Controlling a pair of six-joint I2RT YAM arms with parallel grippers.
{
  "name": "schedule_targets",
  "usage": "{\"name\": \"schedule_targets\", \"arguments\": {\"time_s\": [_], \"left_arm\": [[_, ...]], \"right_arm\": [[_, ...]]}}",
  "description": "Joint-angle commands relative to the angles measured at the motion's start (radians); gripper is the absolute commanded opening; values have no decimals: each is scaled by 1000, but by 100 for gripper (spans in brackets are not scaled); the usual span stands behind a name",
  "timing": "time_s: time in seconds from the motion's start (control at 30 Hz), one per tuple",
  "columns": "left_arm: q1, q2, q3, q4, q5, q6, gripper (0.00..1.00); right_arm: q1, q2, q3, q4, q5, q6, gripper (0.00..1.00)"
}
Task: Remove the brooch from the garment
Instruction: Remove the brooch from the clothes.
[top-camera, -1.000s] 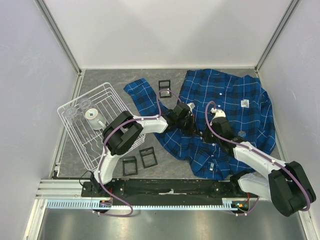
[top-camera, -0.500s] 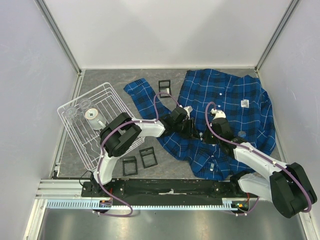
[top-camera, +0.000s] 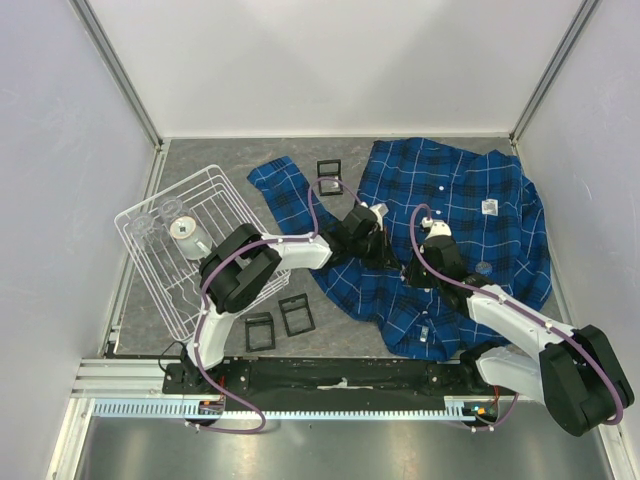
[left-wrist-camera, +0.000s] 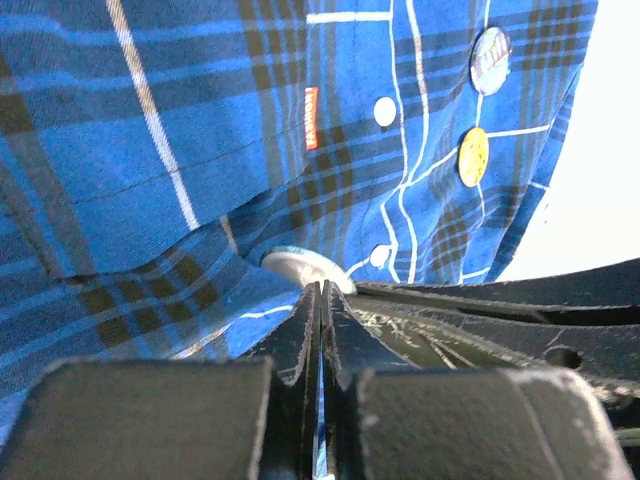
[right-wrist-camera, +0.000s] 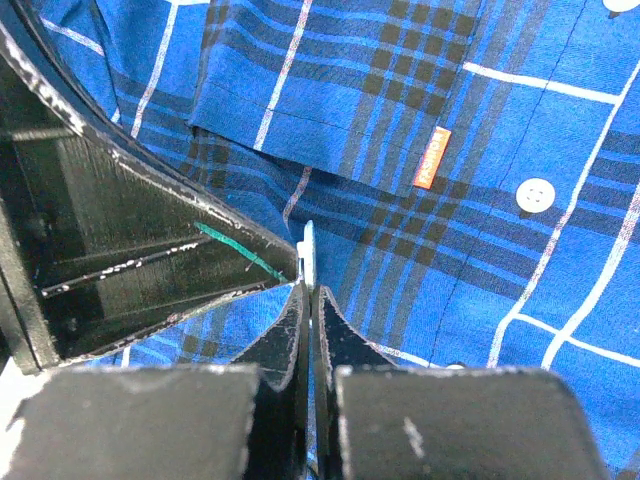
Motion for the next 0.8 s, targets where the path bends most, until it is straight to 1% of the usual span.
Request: {"name": "schedule_targets", "arguments": {"time_s": [0.0, 0.1, 0.2, 0.23, 0.27, 0.3, 0.37, 0.43, 0.77], "left_arm": [[1, 17, 74, -45, -21, -13, 2], [-4, 27, 107, -105, -41, -7, 2], [-8, 12, 96, -134, -82, -2, 2], [-13, 4, 97, -148, -108, 7, 2], [-22, -8, 102, -186, -163, 15, 2], [-28, -12, 120, -244, -194, 28, 2], [-45, -3, 146, -300, -255, 35, 2], [-53, 9, 182, -338, -268, 24, 2], [-65, 38, 228, -346, -249, 10, 2]], "right_arm": [[8, 10, 16, -4, -18, -18, 0], [10, 11, 18, -3, -15, -18, 0], [10, 7, 19, -6, 0, -18, 0], [10, 5, 19, -9, 3, -16, 0], [8, 5, 19, -11, 8, -18, 0], [10, 7, 19, -11, 8, -16, 0], [8, 10, 19, -11, 6, -16, 0], [10, 10, 19, -9, 5, -18, 0], [14, 2, 16, -4, -1, -21, 0]]}}
